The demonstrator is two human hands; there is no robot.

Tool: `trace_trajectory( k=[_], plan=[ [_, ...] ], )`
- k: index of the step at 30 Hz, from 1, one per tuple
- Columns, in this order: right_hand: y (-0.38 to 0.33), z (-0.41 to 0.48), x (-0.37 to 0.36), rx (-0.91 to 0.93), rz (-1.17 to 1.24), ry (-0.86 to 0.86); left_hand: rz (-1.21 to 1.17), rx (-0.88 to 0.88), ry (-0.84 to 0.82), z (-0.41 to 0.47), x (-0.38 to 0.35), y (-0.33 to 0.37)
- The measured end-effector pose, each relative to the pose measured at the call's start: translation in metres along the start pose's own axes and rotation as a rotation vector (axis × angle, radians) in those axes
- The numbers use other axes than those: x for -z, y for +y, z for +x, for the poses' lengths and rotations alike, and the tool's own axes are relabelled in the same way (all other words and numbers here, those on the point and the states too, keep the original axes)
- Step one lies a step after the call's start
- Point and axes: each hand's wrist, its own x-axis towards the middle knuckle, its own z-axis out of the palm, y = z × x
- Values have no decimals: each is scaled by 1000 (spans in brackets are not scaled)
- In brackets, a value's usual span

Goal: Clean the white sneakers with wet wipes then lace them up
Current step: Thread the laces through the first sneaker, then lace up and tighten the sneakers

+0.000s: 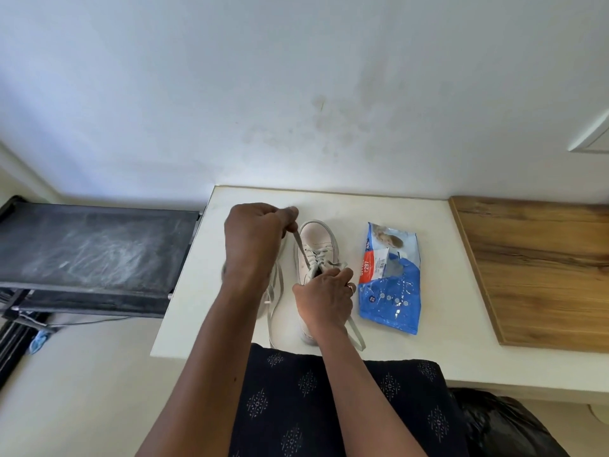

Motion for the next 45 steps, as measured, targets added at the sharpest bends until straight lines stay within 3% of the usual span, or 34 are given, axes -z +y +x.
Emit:
trace_trajectory(
  k=[3,7,10,12,16,18,23,25,29,32,36,41,45],
  plan=[
    [3,0,2,7,25,-14,184,-102,24,18,0,-5],
    [9,4,16,-45,111,-85,713,-183,-37,55,3,-24],
    [10,8,21,-39,163,192,829,-225,-89,59,0,-43],
    [9,8,22,-42,214,328,742,-195,-38,46,-5,-51],
    [8,11,25,-161,606,155,678,11,-264,6,-23,-79],
    [9,14,24,-202,708,137,599,41,-294,-2,-31,-95],
    [8,26,14,-298,1034,34,-73,208,-136,2,-36,-109],
    [6,33,12,-281,1031,-43,-190,229,-148,4,-40,-113],
    [5,39,9,-192,861,-60,24,158,-93,15,-53,-120],
    [8,40,8,-285,985,39,203,198,-1,14,-60,-119],
    [12,38,4,-440,1307,52,-148,384,42,14,-60,-123],
    [21,33,9,-231,1375,-86,-365,410,-104,13,-48,-115],
    [19,26,24,-169,1602,-149,-393,341,-130,12,-40,-102]
  ],
)
